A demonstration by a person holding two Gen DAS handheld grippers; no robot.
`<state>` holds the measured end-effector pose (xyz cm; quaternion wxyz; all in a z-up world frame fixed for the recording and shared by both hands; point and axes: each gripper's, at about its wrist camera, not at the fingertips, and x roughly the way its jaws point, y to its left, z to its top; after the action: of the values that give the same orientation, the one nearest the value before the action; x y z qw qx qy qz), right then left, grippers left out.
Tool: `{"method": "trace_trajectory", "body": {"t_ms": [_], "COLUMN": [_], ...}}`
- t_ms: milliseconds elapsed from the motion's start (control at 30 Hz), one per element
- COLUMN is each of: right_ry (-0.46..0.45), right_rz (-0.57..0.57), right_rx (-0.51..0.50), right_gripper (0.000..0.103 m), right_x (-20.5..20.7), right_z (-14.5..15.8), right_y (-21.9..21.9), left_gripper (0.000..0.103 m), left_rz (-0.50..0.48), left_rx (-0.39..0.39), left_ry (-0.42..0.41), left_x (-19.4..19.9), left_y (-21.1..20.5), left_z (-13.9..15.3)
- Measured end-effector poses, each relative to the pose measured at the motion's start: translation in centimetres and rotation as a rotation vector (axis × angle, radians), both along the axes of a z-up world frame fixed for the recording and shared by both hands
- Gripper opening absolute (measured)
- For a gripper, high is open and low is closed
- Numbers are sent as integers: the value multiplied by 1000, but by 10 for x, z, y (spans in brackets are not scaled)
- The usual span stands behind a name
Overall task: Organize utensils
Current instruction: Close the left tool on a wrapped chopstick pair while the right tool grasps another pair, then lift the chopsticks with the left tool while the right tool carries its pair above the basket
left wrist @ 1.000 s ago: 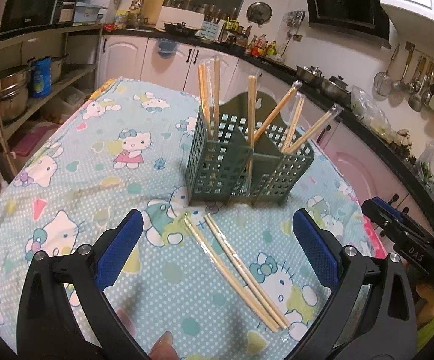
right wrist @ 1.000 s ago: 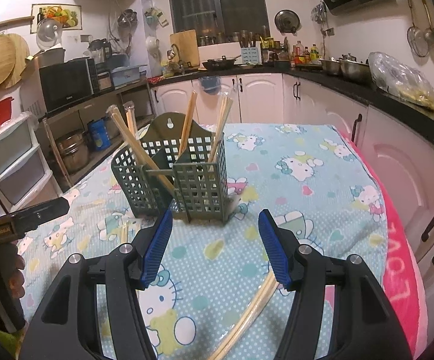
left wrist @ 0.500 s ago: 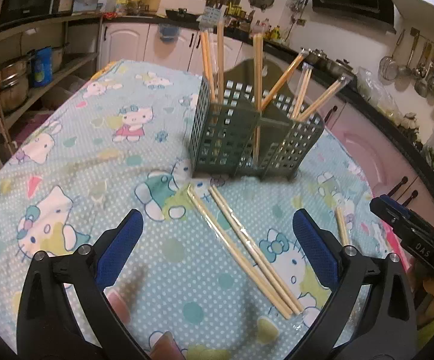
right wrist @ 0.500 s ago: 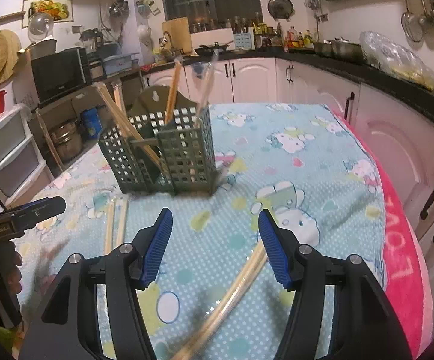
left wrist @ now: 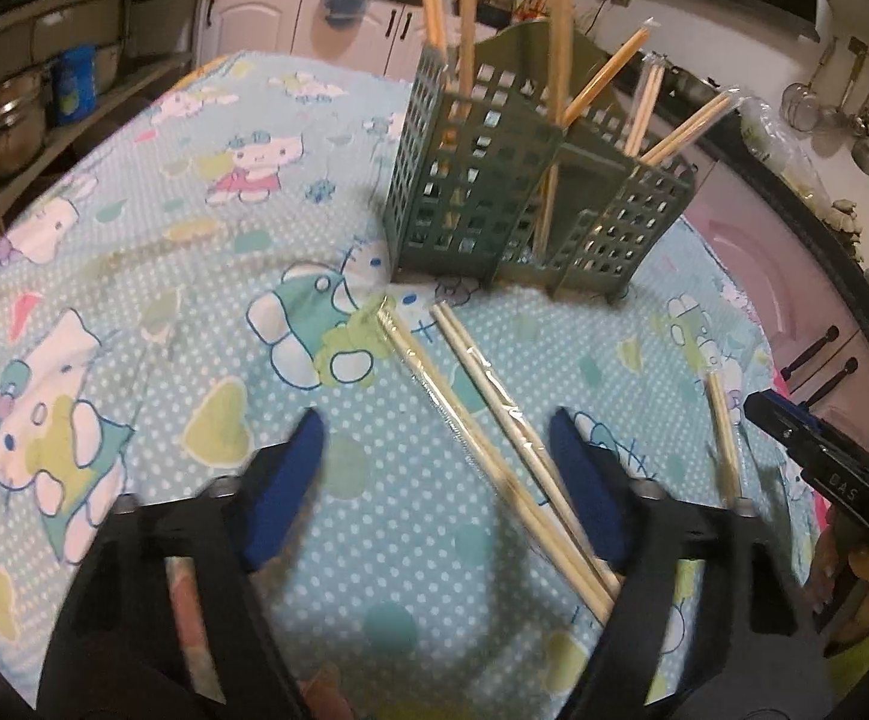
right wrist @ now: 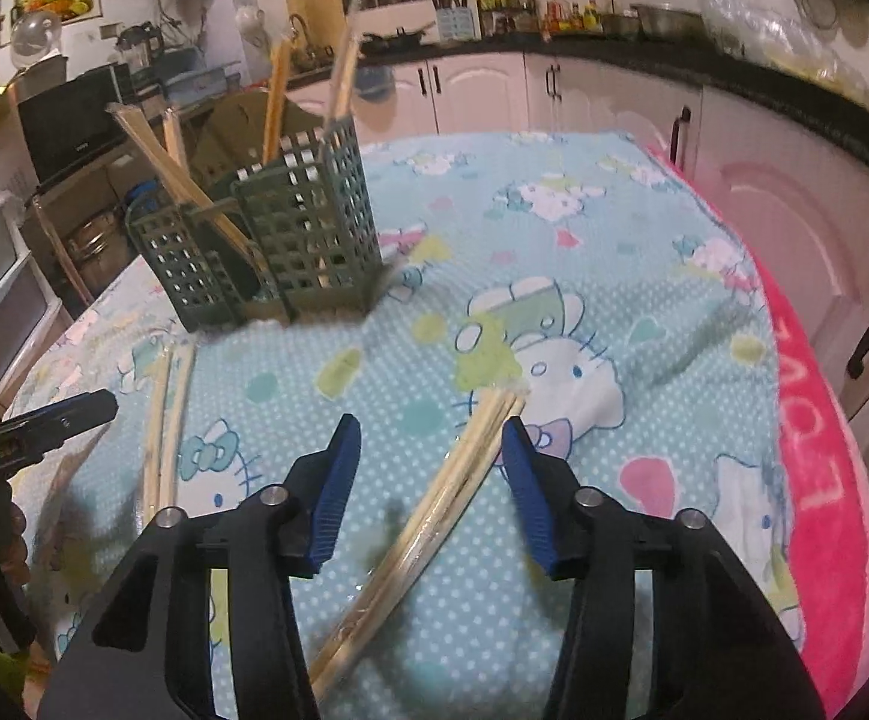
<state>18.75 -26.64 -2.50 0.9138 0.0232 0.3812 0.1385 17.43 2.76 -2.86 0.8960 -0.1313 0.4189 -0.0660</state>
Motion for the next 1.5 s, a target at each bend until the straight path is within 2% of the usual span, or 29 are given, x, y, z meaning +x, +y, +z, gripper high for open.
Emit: {"method": "trace_trajectory", "body": {"t_ms": [100, 267, 300, 400, 500, 867, 1000, 1100, 1167, 1367, 1500], "right_ry": [26, 71, 78, 94, 96, 148, 164, 178, 186, 203, 205], "right_rz": [-2, -1, 1, 6, 14, 30, 22, 13, 8, 6, 22], "right_rx": [-6, -11, -12, -19, -26, -59, -41, -40, -43, -16, 56], "right_gripper": [42, 41, 40, 39, 39, 37, 36, 30, 19, 10, 6], "right_x": [8, 22, 24, 29, 32, 55, 65, 74, 79, 93, 97], "right_z": [-6, -16, -17, -21, -21, -29, -30, -30, -31, -31, -25], "right_y": [1, 3, 4, 7, 10, 27, 27, 26, 24, 21, 21], "left_gripper": [44, 42, 37, 35, 27, 24, 21, 17, 16, 9, 3], "left_rz": [3, 5, 1, -4, 9, 20, 23, 28, 31, 46, 47], "left_rx": [-18, -30, -27, -28, -25, -45, -56, -78, -92, -140, -150], "left_ry": [28, 59, 63, 75, 76, 107, 111, 120, 125, 147, 151], "left_x": [8, 20, 22, 29, 35, 58, 65, 71, 75, 87, 90], "left_y": [3, 5, 4, 2, 2, 9, 12, 16, 19, 29, 33], "left_z": [-5, -10, -10, -14, -15, -18, -20, -20, -21, -23, -22]}}
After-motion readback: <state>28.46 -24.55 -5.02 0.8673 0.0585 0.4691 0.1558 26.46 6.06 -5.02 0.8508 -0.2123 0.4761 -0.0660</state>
